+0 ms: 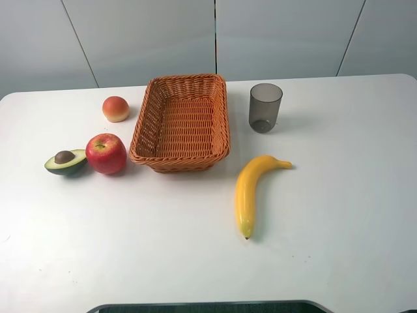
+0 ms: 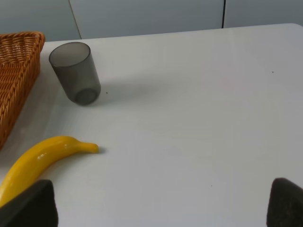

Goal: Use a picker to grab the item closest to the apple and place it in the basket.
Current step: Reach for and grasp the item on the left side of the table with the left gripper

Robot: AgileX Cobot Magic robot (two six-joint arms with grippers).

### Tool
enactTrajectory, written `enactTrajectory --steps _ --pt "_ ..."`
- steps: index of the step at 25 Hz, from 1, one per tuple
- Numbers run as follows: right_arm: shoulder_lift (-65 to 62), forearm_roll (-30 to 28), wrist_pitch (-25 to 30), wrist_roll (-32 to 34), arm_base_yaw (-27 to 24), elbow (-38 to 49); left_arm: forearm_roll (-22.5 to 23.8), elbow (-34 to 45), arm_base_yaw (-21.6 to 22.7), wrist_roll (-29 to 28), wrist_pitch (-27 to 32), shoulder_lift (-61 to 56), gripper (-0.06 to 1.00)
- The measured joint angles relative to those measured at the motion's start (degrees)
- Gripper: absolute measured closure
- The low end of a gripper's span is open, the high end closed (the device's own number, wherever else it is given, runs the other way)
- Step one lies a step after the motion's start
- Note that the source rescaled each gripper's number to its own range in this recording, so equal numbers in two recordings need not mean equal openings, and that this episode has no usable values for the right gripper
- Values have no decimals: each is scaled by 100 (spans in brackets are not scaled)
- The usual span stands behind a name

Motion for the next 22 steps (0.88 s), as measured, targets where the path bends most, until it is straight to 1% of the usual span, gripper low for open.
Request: enactTrajectory --steps 7,12,14,16,18,22 --pt "0 0 0 0 0 0 5 0 0 0 0 0 -6" --pt "0 0 0 0 0 0 275 0 0 0 0 -4 -6" --pt "0 0 0 0 0 0 487 -13 0 0 0 163 -6" --pt "0 0 0 0 0 0 777 -116 0 0 0 582 -6" --pt "0 0 0 0 0 0 1007 -306 0 0 -12 1263 -6" --pt "0 0 0 0 0 0 1119 -800 0 139 -165 2882 -6"
